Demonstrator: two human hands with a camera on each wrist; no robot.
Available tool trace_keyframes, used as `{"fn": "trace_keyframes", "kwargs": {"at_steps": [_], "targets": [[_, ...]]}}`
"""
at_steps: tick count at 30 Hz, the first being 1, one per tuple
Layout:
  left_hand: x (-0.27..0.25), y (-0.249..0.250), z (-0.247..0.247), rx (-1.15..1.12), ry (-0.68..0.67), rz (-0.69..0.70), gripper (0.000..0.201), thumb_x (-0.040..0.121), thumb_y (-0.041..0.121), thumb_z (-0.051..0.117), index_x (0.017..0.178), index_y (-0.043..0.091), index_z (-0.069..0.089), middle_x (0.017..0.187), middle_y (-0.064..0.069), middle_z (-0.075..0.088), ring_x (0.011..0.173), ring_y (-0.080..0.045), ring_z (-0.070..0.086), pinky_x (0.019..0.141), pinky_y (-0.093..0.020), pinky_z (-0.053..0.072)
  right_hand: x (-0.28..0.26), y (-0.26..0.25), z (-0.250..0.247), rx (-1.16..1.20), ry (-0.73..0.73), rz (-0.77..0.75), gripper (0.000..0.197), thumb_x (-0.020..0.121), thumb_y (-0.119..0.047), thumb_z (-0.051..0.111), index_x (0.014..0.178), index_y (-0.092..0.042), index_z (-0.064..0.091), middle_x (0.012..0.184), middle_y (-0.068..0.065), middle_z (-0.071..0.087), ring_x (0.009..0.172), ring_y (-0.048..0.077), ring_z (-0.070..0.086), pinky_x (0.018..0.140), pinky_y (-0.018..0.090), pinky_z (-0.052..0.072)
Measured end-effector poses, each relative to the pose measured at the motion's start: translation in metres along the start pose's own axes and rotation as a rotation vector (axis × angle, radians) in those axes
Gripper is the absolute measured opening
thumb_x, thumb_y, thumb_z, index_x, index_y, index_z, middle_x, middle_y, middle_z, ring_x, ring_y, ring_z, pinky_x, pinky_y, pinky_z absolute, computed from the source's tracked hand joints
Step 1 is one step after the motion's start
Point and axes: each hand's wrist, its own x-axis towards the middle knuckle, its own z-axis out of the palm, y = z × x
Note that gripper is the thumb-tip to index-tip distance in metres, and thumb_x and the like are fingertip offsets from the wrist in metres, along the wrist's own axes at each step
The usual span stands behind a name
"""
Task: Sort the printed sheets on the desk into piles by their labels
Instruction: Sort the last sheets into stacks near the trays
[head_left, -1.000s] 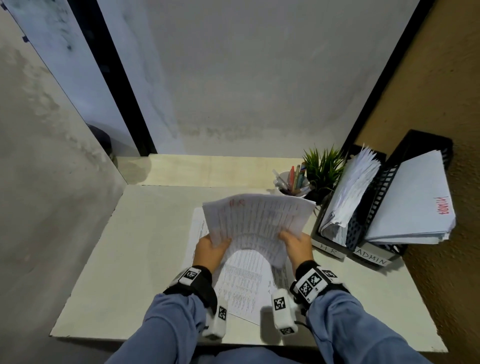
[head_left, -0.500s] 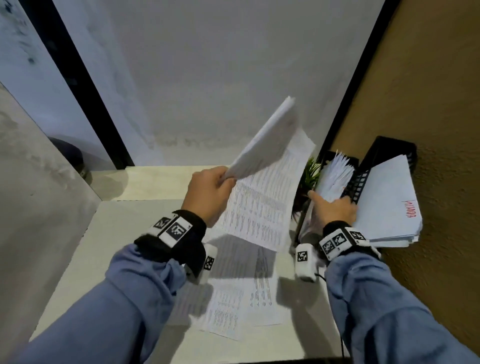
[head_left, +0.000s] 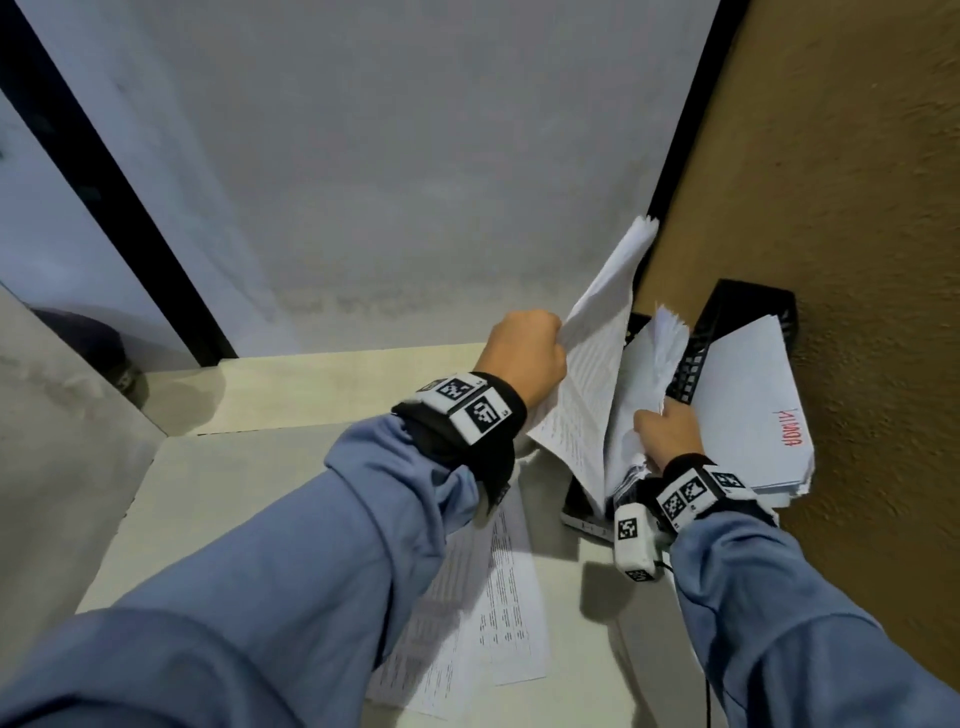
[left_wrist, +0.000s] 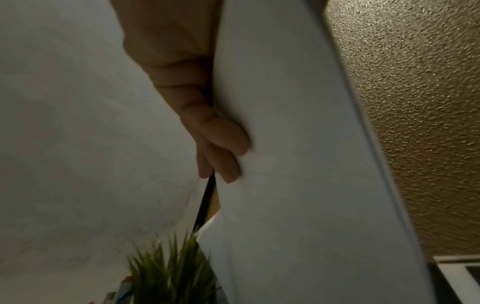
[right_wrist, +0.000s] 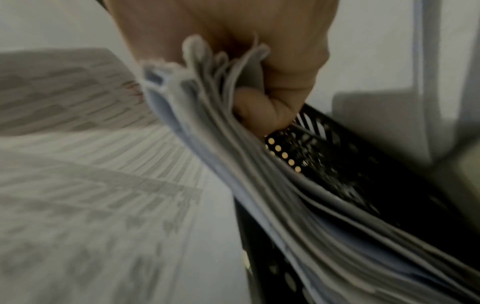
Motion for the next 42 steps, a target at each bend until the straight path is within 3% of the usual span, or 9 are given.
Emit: {"fn": "trace_keyframes", "kwargs": {"at_steps": [7, 10, 15, 17, 22, 29, 33, 39, 42], "targets": [[0.020, 0.038, 0.040, 0.018, -0.049, 0.080, 0.017, 0.088, 0.006, 0.046, 0.090, 0.000, 0.061, 0.092, -0.020, 0.065, 0.087, -0.036, 0.061, 0.065, -0.033, 0.038, 0.003, -0.024, -0.025, -0.169, -0.014, -0.103, 0.031, 0.081, -0.001, 0.047, 0.058, -0.021, 0.042, 0.064, -0.002, 0.046, 0.077, 0.027, 0.048, 0.070, 0.028, 0.036], [0.026, 0.049, 0.052, 0.020, -0.039, 0.089, 0.019, 0.089, 0.006, 0.046, 0.094, -0.001, 0.062, 0.096, -0.022, 0.065, 0.089, -0.037, 0.062, 0.070, -0.037, 0.045, 0.005, -0.032, -0.032, -0.193, 0.003, -0.103, 0.027, 0.079, -0.004, 0.048, 0.059, -0.021, 0.043, 0.072, 0.006, 0.053, 0.079, 0.030, 0.050, 0.071, 0.029, 0.036], [0.024, 0.064, 0.053, -0.003, -0.062, 0.164, 0.012, 0.089, 0.009, 0.046, 0.079, 0.004, 0.052, 0.080, -0.018, 0.059, 0.081, -0.037, 0.059, 0.063, -0.033, 0.038, 0.003, -0.034, -0.044, -0.236, 0.014, -0.130, 0.008, 0.075, -0.015, 0.044, 0.068, -0.015, 0.049, 0.086, 0.012, 0.056, 0.083, 0.030, 0.050, 0.073, 0.029, 0.035], [0.018, 0.066, 0.044, -0.037, -0.038, 0.204, 0.016, 0.087, 0.009, 0.045, 0.072, 0.010, 0.041, 0.068, -0.009, 0.046, 0.071, -0.034, 0.052, 0.061, -0.031, 0.033, 0.003, -0.034, -0.048, -0.238, 0.020, -0.139, 0.020, 0.073, -0.021, 0.043, 0.082, -0.012, 0.058, 0.092, 0.014, 0.059, 0.086, 0.032, 0.052, 0.075, 0.030, 0.038], [0.011, 0.056, 0.011, -0.108, 0.060, 0.266, 0.014, 0.084, 0.010, 0.046, 0.071, 0.006, 0.045, 0.059, -0.004, 0.042, 0.062, -0.027, 0.043, 0.056, -0.031, 0.027, 0.006, -0.034, -0.056, -0.237, 0.043, -0.146, 0.019, 0.078, -0.009, 0.046, 0.090, -0.011, 0.061, 0.097, 0.019, 0.063, 0.091, 0.038, 0.057, 0.074, 0.031, 0.041], [0.025, 0.034, 0.038, -0.026, -0.065, 0.209, 0.004, 0.087, 0.011, 0.045, 0.083, 0.012, 0.046, 0.080, -0.017, 0.057, 0.077, -0.036, 0.055, 0.062, -0.033, 0.038, 0.003, -0.037, -0.051, -0.211, 0.035, -0.175, 0.015, 0.077, -0.006, 0.047, 0.083, -0.012, 0.058, 0.092, 0.017, 0.061, 0.090, 0.038, 0.057, 0.074, 0.029, 0.039], [0.031, 0.031, 0.075, -0.012, -0.135, 0.164, 0.015, 0.091, 0.010, 0.042, 0.099, 0.007, 0.054, 0.094, -0.019, 0.064, 0.084, -0.037, 0.061, 0.070, -0.038, 0.050, 0.002, -0.039, -0.043, -0.220, 0.052, -0.174, 0.028, 0.078, -0.008, 0.046, 0.099, -0.010, 0.063, 0.102, 0.018, 0.063, 0.092, 0.036, 0.055, 0.075, 0.029, 0.038], [0.025, 0.020, 0.115, 0.049, -0.326, -0.019, 0.031, 0.092, 0.016, 0.049, 0.120, 0.004, 0.041, 0.111, -0.021, 0.061, 0.098, -0.039, 0.061, 0.077, -0.042, 0.048, -0.001, -0.014, -0.014, -0.415, -0.077, -0.084, 0.055, 0.084, -0.023, 0.055, 0.135, -0.016, 0.034, 0.120, 0.017, 0.059, 0.106, 0.036, 0.058, 0.090, 0.039, 0.047], [0.015, 0.015, 0.124, 0.088, -0.391, -0.073, 0.038, 0.089, 0.007, 0.051, 0.124, 0.002, 0.036, 0.116, -0.023, 0.058, 0.104, -0.040, 0.059, 0.078, -0.042, 0.046, -0.006, 0.002, 0.000, -0.420, -0.141, -0.041, 0.063, 0.086, -0.016, 0.053, 0.142, -0.009, 0.024, 0.128, 0.020, 0.055, 0.113, 0.036, 0.055, 0.092, 0.036, 0.044]]}}
